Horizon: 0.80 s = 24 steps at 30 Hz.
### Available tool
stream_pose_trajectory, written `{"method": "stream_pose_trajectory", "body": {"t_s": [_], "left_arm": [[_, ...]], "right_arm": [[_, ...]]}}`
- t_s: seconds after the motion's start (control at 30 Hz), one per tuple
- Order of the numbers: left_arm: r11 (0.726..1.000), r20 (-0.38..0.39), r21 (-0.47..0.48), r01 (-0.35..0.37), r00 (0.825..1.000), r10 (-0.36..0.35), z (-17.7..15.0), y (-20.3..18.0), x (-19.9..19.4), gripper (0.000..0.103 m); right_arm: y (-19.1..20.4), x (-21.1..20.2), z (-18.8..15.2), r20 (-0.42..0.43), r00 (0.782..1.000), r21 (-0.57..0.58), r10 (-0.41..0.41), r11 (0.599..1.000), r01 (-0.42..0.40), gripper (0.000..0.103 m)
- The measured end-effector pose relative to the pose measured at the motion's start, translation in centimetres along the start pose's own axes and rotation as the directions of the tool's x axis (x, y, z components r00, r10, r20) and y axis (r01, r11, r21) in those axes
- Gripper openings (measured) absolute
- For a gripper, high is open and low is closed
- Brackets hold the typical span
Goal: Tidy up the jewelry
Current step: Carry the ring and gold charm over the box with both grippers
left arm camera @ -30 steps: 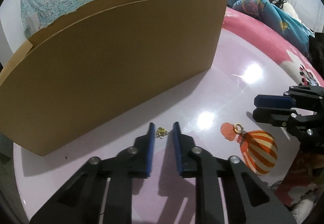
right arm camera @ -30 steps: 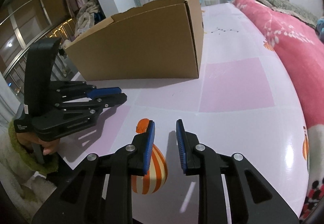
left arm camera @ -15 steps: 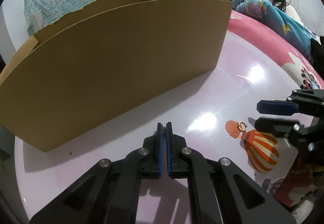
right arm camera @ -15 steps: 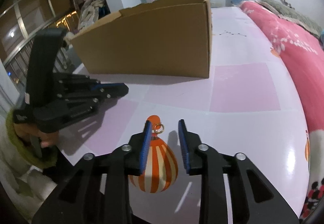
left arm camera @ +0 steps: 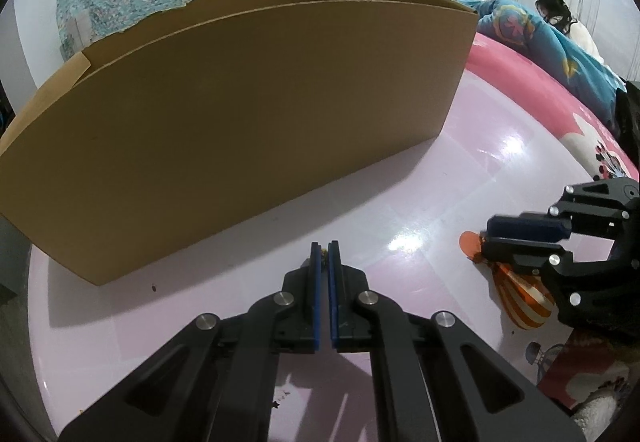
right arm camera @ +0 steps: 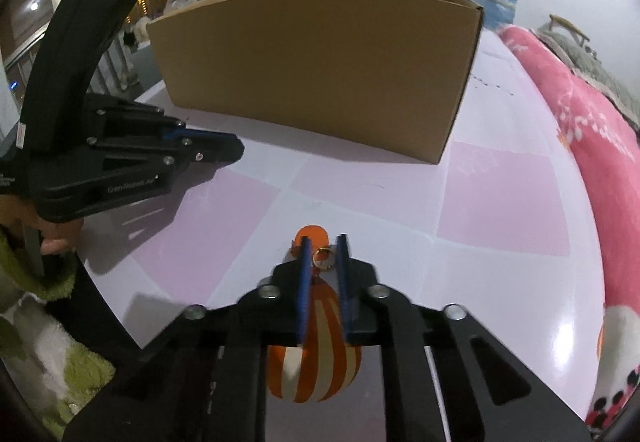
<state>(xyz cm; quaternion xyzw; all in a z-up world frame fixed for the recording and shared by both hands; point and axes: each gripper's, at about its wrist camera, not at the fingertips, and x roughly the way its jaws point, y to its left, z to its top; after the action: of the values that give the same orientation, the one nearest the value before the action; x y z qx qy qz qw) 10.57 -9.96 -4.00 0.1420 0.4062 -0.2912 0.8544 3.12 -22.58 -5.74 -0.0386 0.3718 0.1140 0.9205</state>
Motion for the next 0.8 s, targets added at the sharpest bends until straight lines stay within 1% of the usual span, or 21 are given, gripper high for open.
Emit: {"method": "stream_pose_trajectory", "body": {"t_s": [0.3,0.43,0.5,0.6,0.63,0.7,0.8], "left_arm": [[1.0,0.015,-0.005,0.002,1.0,-0.002,-0.3,1.0,-0.8,0.003],[1.0,0.037,-0.009,0.005,0.999,-0.005,-0.4,1.2,-2.2,0.003],[1.0,0.053,-0.01,0.007,0.999,-0.006,-0.2,1.2,-3.2,0.003],[0.999,0.105,-0.033,0.039,0.994,-0.035,0.4,1.6,-5.7,0.003],[0.998,0.133,-0.035,0.048,0.99,-0.043,0.9,1.7,-6.9,0.003],[0.998,0.197,-0.034,0.061,0.979,-0.054,2.0,2.1,-9.2,0.003],[0.997,0.264,-0.032,0.066,0.963,-0.055,3.8,2.8,-11.3,0.003]], "right_arm": [[-0.1,-0.3,-0.2,0.013,1.0,0.011,0.018,1.0,-0.018,0.009],[-0.1,-1.3,-0.2,0.038,0.999,0.017,0.014,1.0,-0.015,0.009],[-0.2,-2.5,0.2,0.068,0.998,0.028,0.018,0.999,-0.02,0.009],[-0.6,-4.5,1.1,0.127,0.991,0.042,0.035,0.998,-0.041,0.009],[-0.7,-5.2,1.6,0.153,0.988,0.044,0.037,0.998,-0.044,0.009],[-1.0,-6.8,3.1,0.219,0.975,0.041,0.049,0.997,-0.059,0.009],[-1.9,-8.3,5.9,0.295,0.952,0.036,0.076,0.995,-0.091,0.009]]}}
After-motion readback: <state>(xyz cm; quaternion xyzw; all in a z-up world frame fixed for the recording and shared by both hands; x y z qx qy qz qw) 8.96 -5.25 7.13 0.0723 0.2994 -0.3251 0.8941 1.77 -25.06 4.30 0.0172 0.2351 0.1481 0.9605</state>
